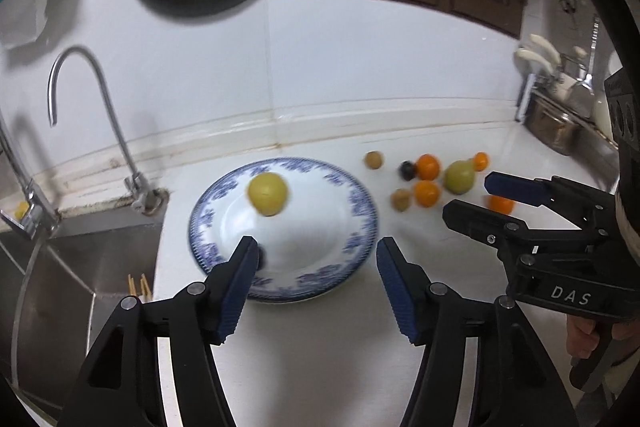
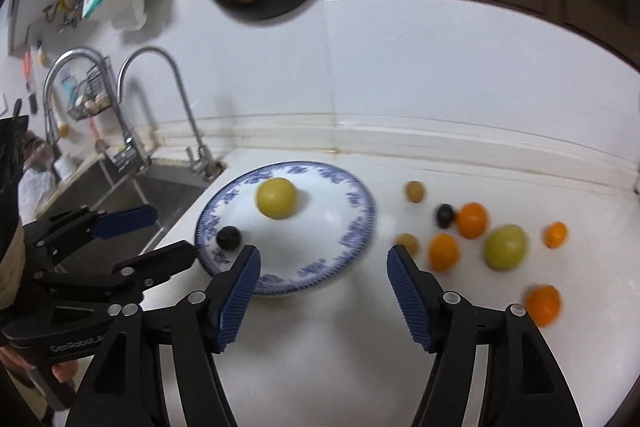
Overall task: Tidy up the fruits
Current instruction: 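Withdraw both open grippers from the plate toward the remaining fruits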
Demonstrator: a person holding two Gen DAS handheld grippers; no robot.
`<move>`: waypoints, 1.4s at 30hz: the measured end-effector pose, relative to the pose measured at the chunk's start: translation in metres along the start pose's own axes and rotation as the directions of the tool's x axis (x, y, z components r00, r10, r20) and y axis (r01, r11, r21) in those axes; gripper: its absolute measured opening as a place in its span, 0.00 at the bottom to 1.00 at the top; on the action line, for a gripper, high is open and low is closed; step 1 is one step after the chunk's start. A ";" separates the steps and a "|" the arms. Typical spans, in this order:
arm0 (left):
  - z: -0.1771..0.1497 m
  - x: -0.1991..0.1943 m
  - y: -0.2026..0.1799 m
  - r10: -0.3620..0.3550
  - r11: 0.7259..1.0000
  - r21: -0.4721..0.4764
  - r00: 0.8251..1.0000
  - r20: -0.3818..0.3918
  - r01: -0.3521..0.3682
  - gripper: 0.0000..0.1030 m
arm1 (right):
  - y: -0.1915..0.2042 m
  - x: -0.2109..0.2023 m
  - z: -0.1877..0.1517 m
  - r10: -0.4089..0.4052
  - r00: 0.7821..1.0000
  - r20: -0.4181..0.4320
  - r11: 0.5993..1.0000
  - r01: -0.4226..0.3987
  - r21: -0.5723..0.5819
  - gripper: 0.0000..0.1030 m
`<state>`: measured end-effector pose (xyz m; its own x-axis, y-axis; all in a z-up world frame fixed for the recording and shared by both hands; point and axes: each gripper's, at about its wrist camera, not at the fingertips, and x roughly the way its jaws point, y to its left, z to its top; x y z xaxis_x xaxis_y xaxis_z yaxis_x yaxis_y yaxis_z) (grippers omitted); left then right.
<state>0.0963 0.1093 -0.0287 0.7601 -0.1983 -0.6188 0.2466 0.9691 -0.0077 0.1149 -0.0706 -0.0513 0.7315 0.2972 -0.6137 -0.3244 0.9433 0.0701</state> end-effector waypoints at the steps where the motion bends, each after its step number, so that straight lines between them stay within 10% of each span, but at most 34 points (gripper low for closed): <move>1: 0.001 -0.001 -0.005 -0.009 1.000 0.003 1.000 0.005 0.009 0.61 | -0.004 -0.005 -0.001 -0.014 1.000 0.004 1.000 0.014 0.009 0.65; 18: 0.013 0.018 -0.073 -0.096 0.990 0.110 0.994 0.052 0.089 0.63 | -0.082 -0.076 -0.026 -0.336 0.942 0.018 0.928 0.328 0.175 0.70; 42: 0.045 0.150 -0.087 -0.207 0.926 0.272 0.955 -0.210 0.261 0.44 | -0.145 0.019 -0.035 -0.349 0.894 -0.282 0.841 0.431 0.327 0.70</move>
<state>0.2160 -0.0109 -0.0854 0.5488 -0.3592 -0.7549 0.5900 0.8061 0.0454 0.1551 -0.2070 -0.1011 0.5974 -0.1051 -0.7950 0.2392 0.9696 0.0516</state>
